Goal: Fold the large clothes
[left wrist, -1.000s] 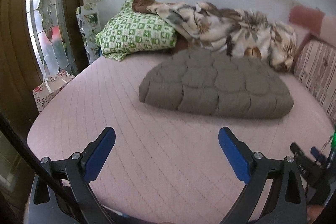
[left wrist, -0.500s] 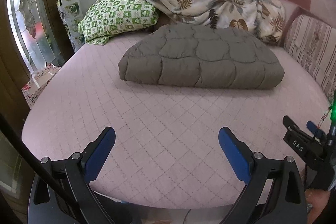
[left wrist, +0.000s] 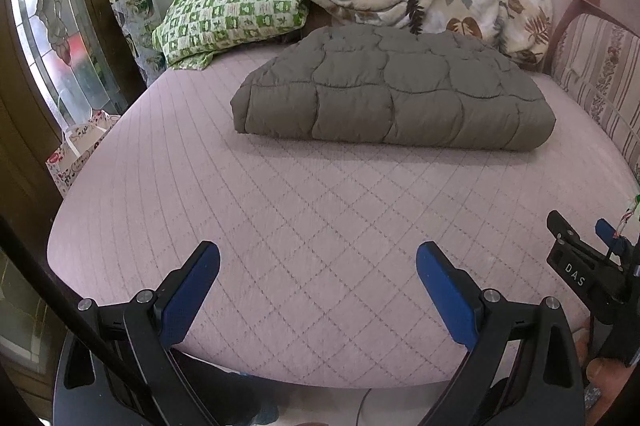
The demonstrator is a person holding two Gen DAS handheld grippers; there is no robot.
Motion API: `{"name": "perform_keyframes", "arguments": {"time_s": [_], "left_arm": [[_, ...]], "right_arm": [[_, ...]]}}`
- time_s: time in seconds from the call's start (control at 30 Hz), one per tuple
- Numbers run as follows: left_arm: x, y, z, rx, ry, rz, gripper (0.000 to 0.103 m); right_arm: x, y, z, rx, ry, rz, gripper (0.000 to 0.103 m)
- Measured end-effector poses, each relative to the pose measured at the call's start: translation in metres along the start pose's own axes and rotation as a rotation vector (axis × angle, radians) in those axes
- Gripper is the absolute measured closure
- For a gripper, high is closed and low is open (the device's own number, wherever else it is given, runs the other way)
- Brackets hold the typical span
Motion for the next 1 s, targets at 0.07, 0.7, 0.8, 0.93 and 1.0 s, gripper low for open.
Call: {"name": "perform_keyframes", "arguments": {"time_s": [0.07,0.7,0.8,0.93,1.0], "left_arm": [[0.001,0.003,0.000,0.001,0.001,-0.008,0.005],[0.013,0.030,0.003,0.022,0.007,-0.081,0.005],[0.015,0.034,0.003,0.025,0.006,-0.094,0.005],[0.016,0.034,0.002,0.024,0.005,-0.087,0.005],[0.016,0.033,0.001,0.023,0.005,-0.077,0.005]], "right_arm": [[0.001,0.001,-0.002,0.007,-0.009,-0.004,0.014],[0.006,0.011,-0.014,0.022,-0.043,-0.039,0.014],[0.007,0.011,-0.015,0.036,-0.055,-0.037,0.014],[0.008,0.012,-0.017,0.060,-0.075,-0.039,0.014],[0.008,0.013,-0.018,0.062,-0.078,-0.043,0.014]]}}
Point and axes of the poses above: each gripper's, at about its wrist camera, not at the fingertips, and y roughly the way its jaws point, z to its right, x to its underside, the point moved 6 cm from there along y, roughly the way its jaws point, and after that the axes turned 4 degrees about -x, right-handed, at the moved point
